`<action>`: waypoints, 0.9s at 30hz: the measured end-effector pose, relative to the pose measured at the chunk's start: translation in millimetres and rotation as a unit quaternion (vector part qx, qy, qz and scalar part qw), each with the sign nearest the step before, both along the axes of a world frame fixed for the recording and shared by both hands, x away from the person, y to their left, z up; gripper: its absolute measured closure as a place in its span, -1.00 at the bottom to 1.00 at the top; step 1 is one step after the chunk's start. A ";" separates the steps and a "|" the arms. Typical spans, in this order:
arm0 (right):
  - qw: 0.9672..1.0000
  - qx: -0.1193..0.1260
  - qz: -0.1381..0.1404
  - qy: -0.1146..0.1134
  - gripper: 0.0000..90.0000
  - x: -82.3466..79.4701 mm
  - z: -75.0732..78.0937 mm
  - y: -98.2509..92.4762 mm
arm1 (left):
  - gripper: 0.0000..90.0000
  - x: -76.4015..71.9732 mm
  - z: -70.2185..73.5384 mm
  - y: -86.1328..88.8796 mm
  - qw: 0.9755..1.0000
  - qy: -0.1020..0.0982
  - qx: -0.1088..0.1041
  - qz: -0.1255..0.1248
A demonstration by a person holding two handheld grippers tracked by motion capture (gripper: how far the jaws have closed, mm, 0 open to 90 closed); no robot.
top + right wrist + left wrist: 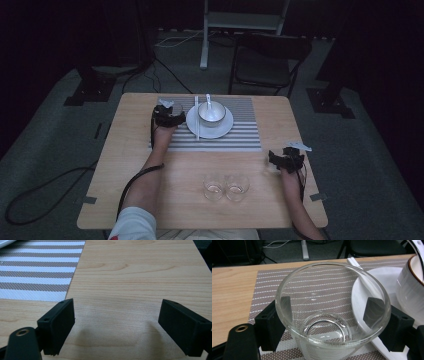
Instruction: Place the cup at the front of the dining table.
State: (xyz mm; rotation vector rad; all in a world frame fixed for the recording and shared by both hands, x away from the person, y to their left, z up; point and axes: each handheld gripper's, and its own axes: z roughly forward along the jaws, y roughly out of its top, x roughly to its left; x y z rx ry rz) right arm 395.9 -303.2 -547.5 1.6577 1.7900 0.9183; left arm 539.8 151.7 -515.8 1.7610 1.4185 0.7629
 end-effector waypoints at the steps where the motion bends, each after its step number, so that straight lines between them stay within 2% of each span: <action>1: 1.000 0.000 0.000 0.000 -0.71 0.1 0.0 0.0 | -0.55 -0.7 -0.4 0.2 1.000 -0.001 0.003 -0.002; 7: 1.000 -0.002 0.000 0.000 -0.71 -0.4 0.0 0.5 | -0.56 -0.5 2.2 1.9 1.000 0.013 0.007 -0.015; 13: 1.000 0.000 0.000 0.000 -0.71 -0.2 0.0 0.2 | -0.57 0.7 4.3 2.1 1.000 0.024 0.003 -0.018; 14: 1.000 -0.001 0.000 0.000 -0.71 -0.3 0.0 0.3 | -0.70 1.7 4.5 2.1 0.999 0.030 0.004 -0.029; 15: 1.000 -0.001 0.000 0.000 -0.71 -0.4 0.1 0.3 | -0.83 2.3 4.7 1.4 0.999 0.034 0.010 -0.027; 17: 1.000 0.000 0.001 0.000 -0.71 -0.3 0.0 0.2 | -0.84 2.3 5.8 2.3 0.999 0.038 0.009 -0.023; 18: 1.000 0.000 0.001 0.000 -0.71 -0.4 0.0 0.2 | -0.92 2.2 6.5 3.7 0.999 0.039 0.001 -0.026; 22: 1.000 -0.002 0.003 -0.001 -0.71 -0.4 0.1 0.6 | -0.94 1.3 7.0 4.9 0.999 0.041 0.001 -0.019; 23: 1.000 -0.002 0.004 -0.001 -0.71 -0.4 0.1 0.7 | -0.94 0.8 5.7 5.6 0.999 0.049 0.005 -0.019; 27: 1.000 -0.002 0.004 0.000 -0.71 -0.4 0.1 0.6 | -0.94 -1.5 3.9 7.6 0.998 0.054 0.008 -0.018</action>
